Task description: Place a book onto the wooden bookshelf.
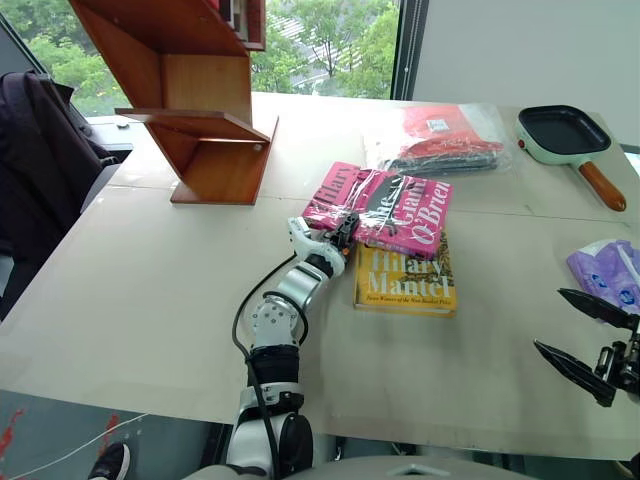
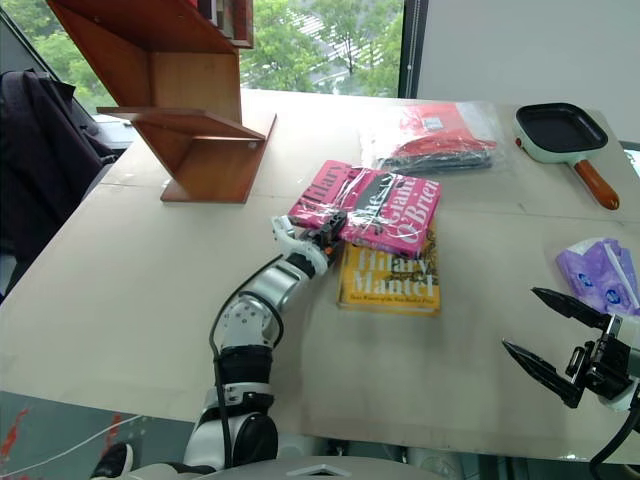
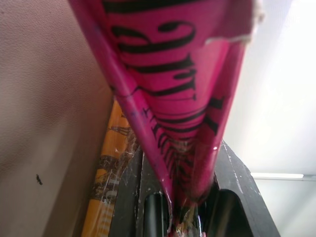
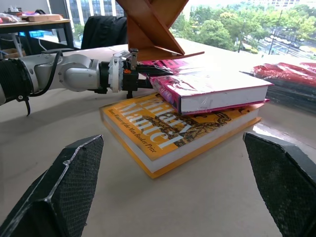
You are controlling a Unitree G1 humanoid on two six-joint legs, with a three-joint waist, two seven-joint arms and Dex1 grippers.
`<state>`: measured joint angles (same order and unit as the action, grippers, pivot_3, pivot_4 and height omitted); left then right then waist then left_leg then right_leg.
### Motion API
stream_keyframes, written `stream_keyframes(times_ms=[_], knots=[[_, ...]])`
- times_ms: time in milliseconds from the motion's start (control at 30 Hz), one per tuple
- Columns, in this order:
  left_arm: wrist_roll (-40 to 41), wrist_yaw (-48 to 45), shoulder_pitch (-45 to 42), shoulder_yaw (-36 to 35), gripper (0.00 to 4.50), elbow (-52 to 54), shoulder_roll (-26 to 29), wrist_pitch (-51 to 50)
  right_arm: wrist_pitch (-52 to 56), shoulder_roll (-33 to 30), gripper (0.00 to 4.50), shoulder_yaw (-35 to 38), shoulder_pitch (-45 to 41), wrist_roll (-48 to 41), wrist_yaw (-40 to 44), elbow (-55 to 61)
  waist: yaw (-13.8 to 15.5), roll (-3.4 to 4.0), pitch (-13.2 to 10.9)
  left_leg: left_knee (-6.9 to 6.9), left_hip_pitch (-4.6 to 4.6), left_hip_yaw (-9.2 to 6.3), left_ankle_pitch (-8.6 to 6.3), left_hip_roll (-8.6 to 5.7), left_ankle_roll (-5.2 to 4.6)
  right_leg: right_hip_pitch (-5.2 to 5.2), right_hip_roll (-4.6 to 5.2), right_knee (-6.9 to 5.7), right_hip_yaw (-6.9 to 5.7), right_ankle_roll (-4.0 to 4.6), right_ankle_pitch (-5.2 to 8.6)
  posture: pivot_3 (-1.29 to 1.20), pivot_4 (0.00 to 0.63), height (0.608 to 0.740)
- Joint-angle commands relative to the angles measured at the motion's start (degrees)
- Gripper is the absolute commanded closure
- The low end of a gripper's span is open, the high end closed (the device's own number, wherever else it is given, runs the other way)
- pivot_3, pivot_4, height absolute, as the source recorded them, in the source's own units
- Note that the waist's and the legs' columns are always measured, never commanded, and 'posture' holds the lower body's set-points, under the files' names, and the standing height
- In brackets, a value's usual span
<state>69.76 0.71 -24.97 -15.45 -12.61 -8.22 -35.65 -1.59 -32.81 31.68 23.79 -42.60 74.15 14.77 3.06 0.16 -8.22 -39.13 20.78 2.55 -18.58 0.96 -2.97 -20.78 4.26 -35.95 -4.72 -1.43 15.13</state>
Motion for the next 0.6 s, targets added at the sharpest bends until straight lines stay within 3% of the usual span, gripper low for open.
stream_keyframes(times_ms=[33, 233, 367, 500, 533, 600], knots=[[-1.4, -1.4, 1.3, -0.2, 4.32, 1.9, -0.2, -0.5, -0.1, -0.7, 0.00, 0.0, -1.1, -0.7, -0.4, 0.9, -0.1, -0.02, 0.0, 0.00, 0.01, 0.00, 0.00, 0.00, 0.00, 0.00, 0.00, 0.00, 0.00, 0.00, 0.00, 0.00, 0.150, 0.740], [0.2, -4.5, 3.4, 0.3, 4.32, 15.9, 6.6, -5.9, 1.4, -1.6, 0.00, 0.2, -3.6, -2.3, -0.4, -0.3, -1.0, -0.26, -0.2, 0.01, 0.42, -0.02, 0.01, 0.02, 0.02, -0.38, -0.02, 0.00, -0.01, -0.03, -0.02, 0.00, 0.150, 0.740], [4.1, -12.8, 7.6, -3.2, 4.32, 29.8, 21.4, -10.7, 3.2, -2.8, 0.00, -0.3, -6.7, -3.5, 0.3, -1.8, -2.0, -0.35, -0.4, -0.09, 0.93, -0.15, 0.15, 0.03, 0.23, -0.83, -0.14, -0.05, -0.07, -0.03, -0.03, 0.00, 0.150, 0.740], [6.8, -17.7, 11.4, -10.1, 4.32, 32.9, 30.6, -9.6, 3.9, -3.2, 0.00, -1.3, -8.7, -3.7, 0.6, -2.7, -2.0, -0.13, -0.5, -0.09, 0.93, -0.26, 0.20, 0.04, 0.31, -0.75, -0.17, 0.06, -0.19, -0.03, 0.00, 0.00, 0.150, 0.740], [5.3, -17.4, 11.7, -11.1, 4.32, 33.5, 32.2, -8.5, 4.2, -3.2, 0.00, -1.6, -9.4, -3.8, 0.6, -2.9, -1.9, -0.12, -0.5, -0.10, 0.94, -0.29, 0.20, 0.02, 0.31, -0.75, -0.17, 0.06, -0.25, -0.04, 0.01, 0.00, 0.150, 0.740], [-5.7, -18.3, 10.6, -9.6, 4.32, 37.1, 38.7, -4.4, 4.9, -3.4, 0.00, -2.7, -11.8, -3.9, 0.8, -3.9, -1.6, -0.30, -0.7, -0.12, 0.92, -0.36, 0.20, -0.01, 0.31, -0.70, -0.16, 0.01, -0.32, -0.06, 0.00, 0.00, 0.150, 0.740]])
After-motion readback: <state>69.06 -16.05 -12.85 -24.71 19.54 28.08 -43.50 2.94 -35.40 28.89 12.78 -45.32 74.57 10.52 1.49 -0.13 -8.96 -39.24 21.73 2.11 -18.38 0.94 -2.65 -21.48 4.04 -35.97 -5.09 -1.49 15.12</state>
